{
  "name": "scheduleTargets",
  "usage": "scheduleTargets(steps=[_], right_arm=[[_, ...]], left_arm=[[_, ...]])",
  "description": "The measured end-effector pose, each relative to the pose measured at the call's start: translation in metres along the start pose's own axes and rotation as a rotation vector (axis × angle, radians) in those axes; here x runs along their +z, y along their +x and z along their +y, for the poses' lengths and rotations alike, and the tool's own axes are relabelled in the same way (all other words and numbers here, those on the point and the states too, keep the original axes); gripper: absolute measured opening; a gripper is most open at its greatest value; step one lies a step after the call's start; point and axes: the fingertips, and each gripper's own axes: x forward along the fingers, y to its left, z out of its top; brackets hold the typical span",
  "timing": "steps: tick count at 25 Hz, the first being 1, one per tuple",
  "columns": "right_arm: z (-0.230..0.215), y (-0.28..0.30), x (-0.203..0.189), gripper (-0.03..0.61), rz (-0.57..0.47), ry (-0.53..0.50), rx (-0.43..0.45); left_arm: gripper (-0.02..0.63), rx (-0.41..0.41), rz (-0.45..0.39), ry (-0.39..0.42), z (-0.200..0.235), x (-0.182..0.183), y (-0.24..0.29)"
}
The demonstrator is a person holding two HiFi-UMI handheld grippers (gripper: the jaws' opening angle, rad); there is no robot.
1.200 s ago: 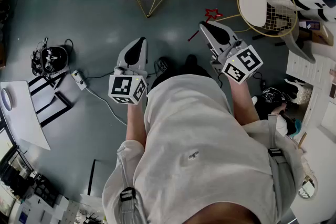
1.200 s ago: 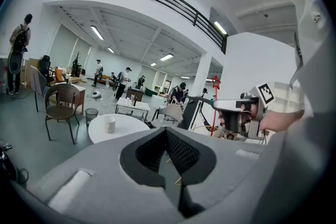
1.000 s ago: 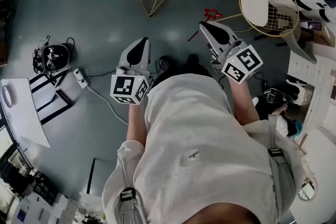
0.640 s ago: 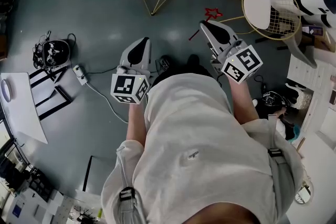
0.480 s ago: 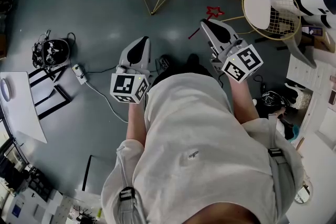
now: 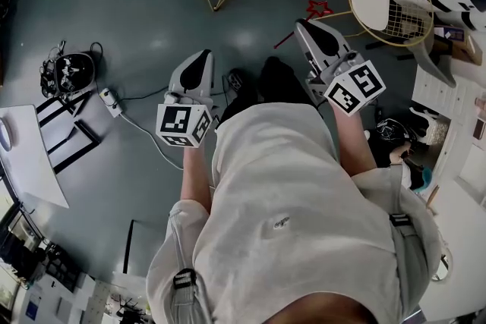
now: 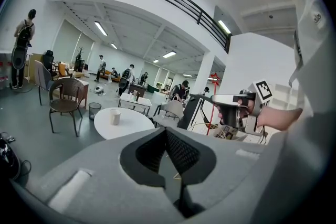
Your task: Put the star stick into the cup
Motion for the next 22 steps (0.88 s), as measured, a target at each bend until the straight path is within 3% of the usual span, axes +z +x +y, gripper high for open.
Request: scheduleTargets(steps=[6, 11, 22], right_arm=[[-0.014, 0.002, 0.0, 0.011, 0.022, 0.016, -0.008], [-0.031, 0.024, 0.003, 0.011, 0.023, 0.033, 0.022], [-0.079, 0.106, 0.055, 0.011, -0.013, 0.029, 0.136]], left_arm=[[0.011, 0.0, 0.023, -0.051, 0.004, -0.01, 0.015], [0.011, 0.023, 0.026, -0.046, 0.008, -0.003, 0.03], [0.011, 0.143, -0.005, -0.025, 0.058, 0.055, 0.077]])
